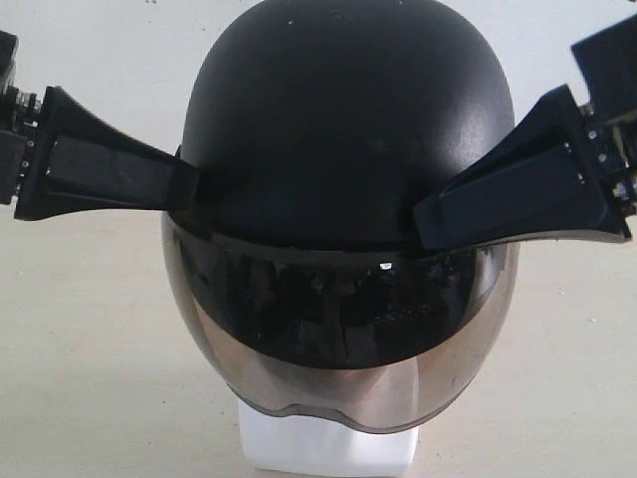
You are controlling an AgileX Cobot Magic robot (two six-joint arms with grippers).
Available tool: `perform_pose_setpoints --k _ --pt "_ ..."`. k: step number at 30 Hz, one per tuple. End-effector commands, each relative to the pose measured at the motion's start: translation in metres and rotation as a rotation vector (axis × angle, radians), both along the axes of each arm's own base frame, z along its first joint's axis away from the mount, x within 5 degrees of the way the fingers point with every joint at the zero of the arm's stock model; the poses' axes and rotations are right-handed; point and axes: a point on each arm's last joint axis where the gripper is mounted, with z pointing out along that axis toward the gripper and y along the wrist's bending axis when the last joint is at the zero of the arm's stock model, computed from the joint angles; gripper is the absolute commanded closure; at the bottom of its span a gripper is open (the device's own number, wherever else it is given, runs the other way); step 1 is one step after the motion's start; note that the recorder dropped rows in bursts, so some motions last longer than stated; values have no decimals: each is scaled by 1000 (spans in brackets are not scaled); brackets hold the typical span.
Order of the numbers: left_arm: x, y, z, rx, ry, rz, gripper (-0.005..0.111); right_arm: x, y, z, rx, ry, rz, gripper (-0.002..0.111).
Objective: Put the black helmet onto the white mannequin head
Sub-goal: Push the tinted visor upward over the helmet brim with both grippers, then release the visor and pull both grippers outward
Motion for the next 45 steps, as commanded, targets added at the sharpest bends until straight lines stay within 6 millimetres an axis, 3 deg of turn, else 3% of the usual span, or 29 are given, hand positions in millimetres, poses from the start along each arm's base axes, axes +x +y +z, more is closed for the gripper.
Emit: perform_pose_setpoints --k 1,25,40,45 --pt "-1 0 -19 87 71 -47 102 4 -2 -2 -22 -18 -29 108" --pt "-6 0 -18 83 88 -63 102 4 -2 -3 -25 -12 -29 108" --pt "-47 11 23 28 -137 -13 102 -4 -11 13 12 -95 -160 108" --pt "-64 16 33 15 -195 12 102 -15 -32 21 -110 -193 -321 108"
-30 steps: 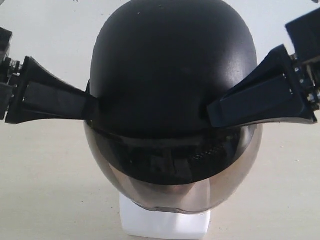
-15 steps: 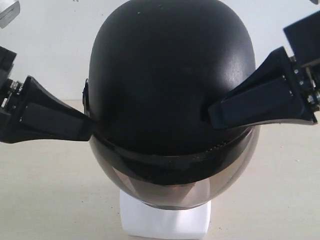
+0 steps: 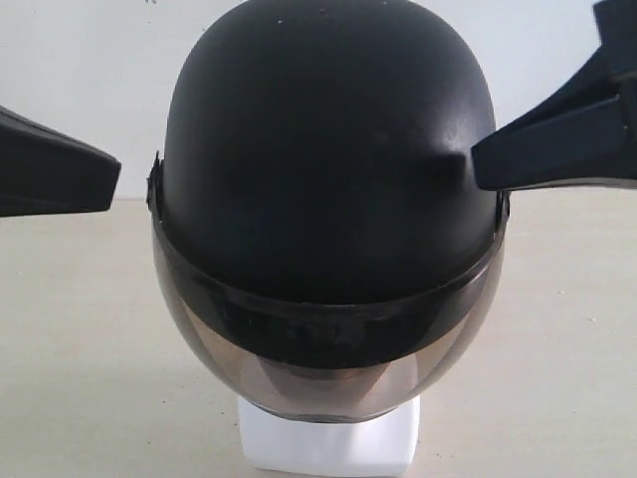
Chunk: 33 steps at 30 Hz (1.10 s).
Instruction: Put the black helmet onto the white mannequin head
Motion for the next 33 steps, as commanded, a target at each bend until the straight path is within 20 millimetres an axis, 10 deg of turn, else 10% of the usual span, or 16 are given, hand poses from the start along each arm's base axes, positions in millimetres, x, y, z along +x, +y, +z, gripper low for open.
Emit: perform_pose_setpoints --k 1,12,33 --pt "-15 3 9 -19 -56 14 102 -15 -19 12 -87 -89 -123 108" --pt "-55 6 13 -45 64 -58 102 -92 -47 30 -119 -265 -113 108" --pt "-55 6 13 -46 62 -55 102 -96 -48 31 -111 -283 -117 108"
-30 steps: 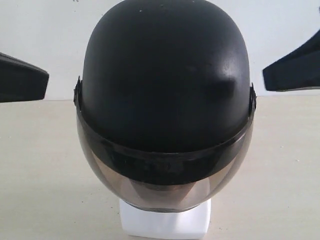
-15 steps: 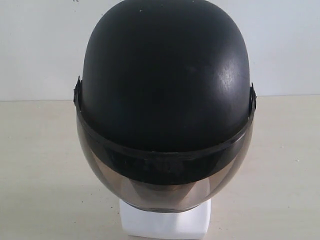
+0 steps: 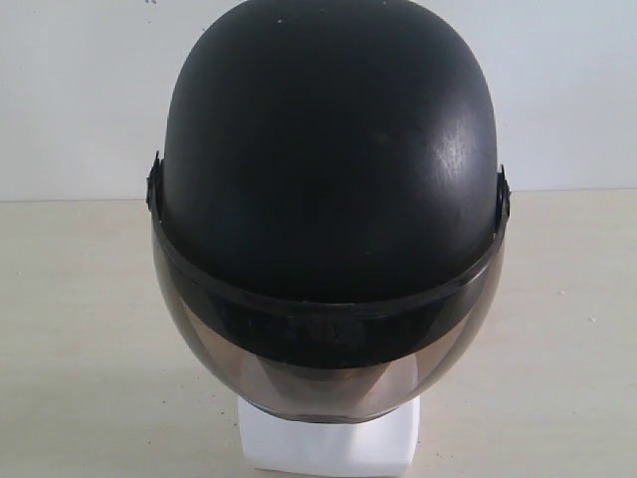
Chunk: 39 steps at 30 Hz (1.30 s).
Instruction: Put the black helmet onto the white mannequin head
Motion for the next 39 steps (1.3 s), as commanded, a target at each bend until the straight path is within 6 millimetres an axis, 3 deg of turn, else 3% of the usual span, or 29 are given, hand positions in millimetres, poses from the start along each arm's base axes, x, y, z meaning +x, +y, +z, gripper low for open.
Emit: perform_pose_setpoints --k 1,28,34,39 --pt "-2 -1 0 -3 6 -7 102 -3 -2 2 2 -14 -9 108" --pt "-3 0 1 -4 2 -7 102 -2 -2 3 11 -27 -16 108" --pt "-10 1 3 -10 -23 -7 102 -2 -2 3 11 -27 -16 108" --pt "-27 5 9 -23 -84 -7 102 -2 -2 3 11 -27 -16 108"
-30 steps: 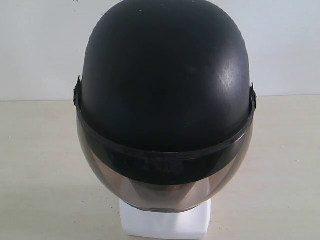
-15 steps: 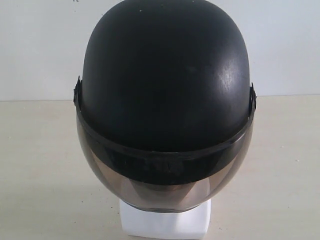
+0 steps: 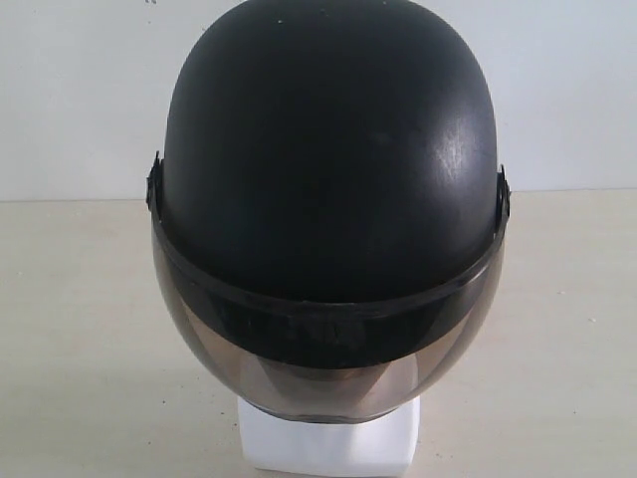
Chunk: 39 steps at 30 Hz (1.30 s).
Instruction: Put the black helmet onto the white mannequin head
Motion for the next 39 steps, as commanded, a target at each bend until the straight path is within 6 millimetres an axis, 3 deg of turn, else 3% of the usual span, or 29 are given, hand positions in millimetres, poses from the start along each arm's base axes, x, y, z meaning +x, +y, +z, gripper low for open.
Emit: perform_pose_setpoints --k 1,4,11,12,14,17,19,20,28,34,39 --pt "-20 4 6 -17 -59 -8 102 -2 -1 3 11 -20 -9 108" --pt "-37 7 10 -30 -116 -10 102 -2 -1 3 11 -20 -9 108" --pt "-124 31 12 -132 -326 51 102 -2 -1 3 11 -20 -9 108" --pt "-129 36 11 -161 -318 105 102 -2 -1 3 11 -20 -9 108" --pt "-140 62 2 -274 -251 396 102 -2 -1 3 11 -20 -9 108" --pt "-141 87 -21 -314 -227 678 102 -2 -1 3 11 -20 -9 108" --pt "-133 94 -40 -272 -291 758 102 -2 -1 3 11 -20 -9 108" --pt "-119 93 -49 -249 -311 784 102 -2 -1 3 11 -20 -9 108" --pt "-64 78 -99 -274 -417 787 102 -3 -1 3 15 -23 -11 108" --pt "-38 72 -146 -308 -457 831 102 -3 -1 3 14 -24 -10 108" --pt "-27 73 -178 -290 -459 886 102 -3 -1 3 14 -24 -10 108"
